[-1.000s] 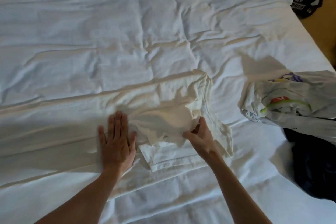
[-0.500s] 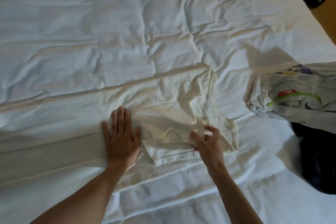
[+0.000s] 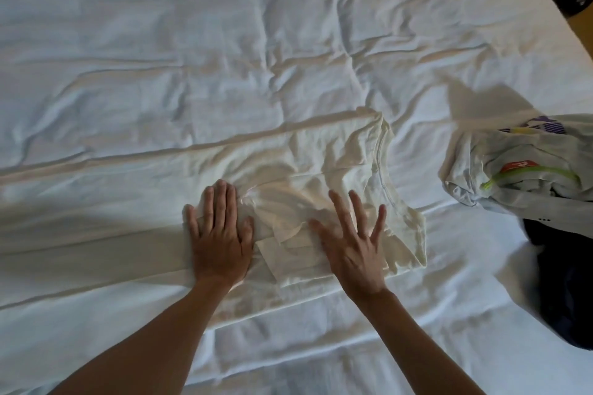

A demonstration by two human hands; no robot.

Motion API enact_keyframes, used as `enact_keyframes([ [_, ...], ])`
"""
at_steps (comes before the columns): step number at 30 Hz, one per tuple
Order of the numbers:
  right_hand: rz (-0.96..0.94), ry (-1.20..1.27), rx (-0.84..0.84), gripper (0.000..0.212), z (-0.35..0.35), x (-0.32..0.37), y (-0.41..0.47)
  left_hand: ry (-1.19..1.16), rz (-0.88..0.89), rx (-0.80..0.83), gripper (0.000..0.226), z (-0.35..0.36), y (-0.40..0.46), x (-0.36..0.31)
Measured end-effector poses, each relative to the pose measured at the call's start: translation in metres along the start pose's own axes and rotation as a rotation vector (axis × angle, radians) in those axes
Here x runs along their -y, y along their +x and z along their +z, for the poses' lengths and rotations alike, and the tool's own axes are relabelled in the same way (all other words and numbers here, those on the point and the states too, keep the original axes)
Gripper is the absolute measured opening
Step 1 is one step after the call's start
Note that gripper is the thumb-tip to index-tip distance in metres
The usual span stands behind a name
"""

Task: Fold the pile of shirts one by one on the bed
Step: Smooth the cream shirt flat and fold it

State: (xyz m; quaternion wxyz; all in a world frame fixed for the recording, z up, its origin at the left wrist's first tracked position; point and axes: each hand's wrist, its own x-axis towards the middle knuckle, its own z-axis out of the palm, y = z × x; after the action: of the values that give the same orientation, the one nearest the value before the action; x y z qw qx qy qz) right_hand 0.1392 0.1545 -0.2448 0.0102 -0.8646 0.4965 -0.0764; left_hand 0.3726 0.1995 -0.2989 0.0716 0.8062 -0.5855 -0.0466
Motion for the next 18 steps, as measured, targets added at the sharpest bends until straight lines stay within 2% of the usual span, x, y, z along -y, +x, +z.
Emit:
enact_keyframes([
  [1,-0.055,0.026,-0.046,0.037,0.002,-0.004,0.002,0.003,0.004,0.007,0.064,0.0,0.0,0.0],
  [2,-0.077,0.055,-0.087,0.024,0.003,-0.008,0.005,0.003,0.003,0.02,0.064,-0.001,0.001,-0.001],
  [7,-0.112,0.269,-0.169,0.016,-0.01,-0.009,0.044,-0.046,-0.03,0.034,0.066,0.001,0.0,0.0],
  [10,-0.182,0.305,-0.046,0.019,-0.025,-0.001,0.098,-0.062,-0.015,-0.009,0.067,0.001,-0.002,0.002],
  [13,-0.227,0.159,0.22,0.031,-0.027,0.019,0.151,-0.046,-0.008,-0.013,0.067,-0.001,-0.002,0.0],
  [16,-0.338,0.08,0.284,0.022,-0.018,0.043,0.178,-0.031,-0.001,-0.002,0.066,-0.001,-0.001,0.001],
  [18,-0.306,0.118,0.345,0.045,-0.017,0.051,0.177,-0.02,0.0,0.005,0.066,-0.002,-0.001,0.002],
])
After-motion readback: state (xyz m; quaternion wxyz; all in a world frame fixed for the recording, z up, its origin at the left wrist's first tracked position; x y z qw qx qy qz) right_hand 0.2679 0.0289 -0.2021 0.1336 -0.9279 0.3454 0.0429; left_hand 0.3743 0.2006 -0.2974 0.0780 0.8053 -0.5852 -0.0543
